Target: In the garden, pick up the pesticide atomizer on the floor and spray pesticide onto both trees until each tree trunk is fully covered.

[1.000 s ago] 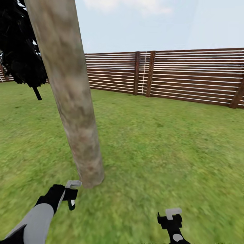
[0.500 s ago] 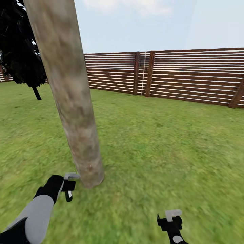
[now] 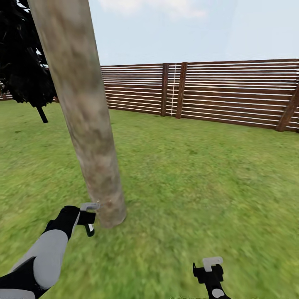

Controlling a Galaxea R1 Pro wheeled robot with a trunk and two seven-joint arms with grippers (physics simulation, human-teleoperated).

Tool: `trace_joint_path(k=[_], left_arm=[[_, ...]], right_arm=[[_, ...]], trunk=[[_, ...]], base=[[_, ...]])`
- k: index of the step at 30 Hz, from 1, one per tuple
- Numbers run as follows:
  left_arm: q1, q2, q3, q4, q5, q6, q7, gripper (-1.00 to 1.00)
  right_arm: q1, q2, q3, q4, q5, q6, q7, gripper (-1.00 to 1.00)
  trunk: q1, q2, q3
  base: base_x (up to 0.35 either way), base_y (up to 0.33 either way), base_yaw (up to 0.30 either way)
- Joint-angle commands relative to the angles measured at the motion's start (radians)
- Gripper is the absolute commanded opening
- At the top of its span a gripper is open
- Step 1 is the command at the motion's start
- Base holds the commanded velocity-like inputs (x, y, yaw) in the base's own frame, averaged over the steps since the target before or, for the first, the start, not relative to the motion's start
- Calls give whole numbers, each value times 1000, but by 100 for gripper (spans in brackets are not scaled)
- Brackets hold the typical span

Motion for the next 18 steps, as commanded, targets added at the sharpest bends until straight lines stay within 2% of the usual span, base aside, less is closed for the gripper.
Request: trace_joint_path(k=[1,3,5,8,10,12,14,15,16,18], left_arm=[[-4,-8,7,-3,-19,0,-40,-100],[-7,-11,6,-4,-19,10,-61,-100],[-8,0,-3,-9,-20,61,-74,-100],[-3,13,-64,-58,-23,100,-77,-100],[6,15,-86,-136,-20,125,-78,-100],[8,6,-100,-160,-19,134,-79,-100],[0,-13,-146,-158,-14,143,-82,-100],[-6,-28,-172,-159,-13,171,-97,-100],[-16,-37,-183,-166,-15,212,-129,-100],[-42,-32,-200,-172,-20,279,-191,-100]], right_arm=[[-1,0,-8,1,10,-3,-4,100],[-1,-1,-8,1,10,-3,-4,100],[-1,-1,-8,1,10,-3,-4,100],[-1,-1,-8,1,10,-3,-4,100],[-1,-1,-8,1,10,-3,-4,100],[-1,-1,-8,1,10,-3,-4,100],[-1,-1,-8,1,10,-3,-4,100],[-1,-1,-8,1,10,-3,-4,100],[-1,-1,-8,1,10,-3,-4,100],[-1,-1,-8,1,10,-3,-4,100]], trunk=[[0,0,-1],[0,0,-1],[0,0,-1],[0,0,-1],[0,0,-1],[0,0,-1],[0,0,-1],[0,0,-1],[0,0,-1],[0,0,-1]], base=[[0,0,-222],[0,0,-98],[0,0,-26],[-102,72,-4],[-186,138,-1],[-40,30,0],[-11,8,0],[-3,2,0],[-2,1,0],[0,0,0]])
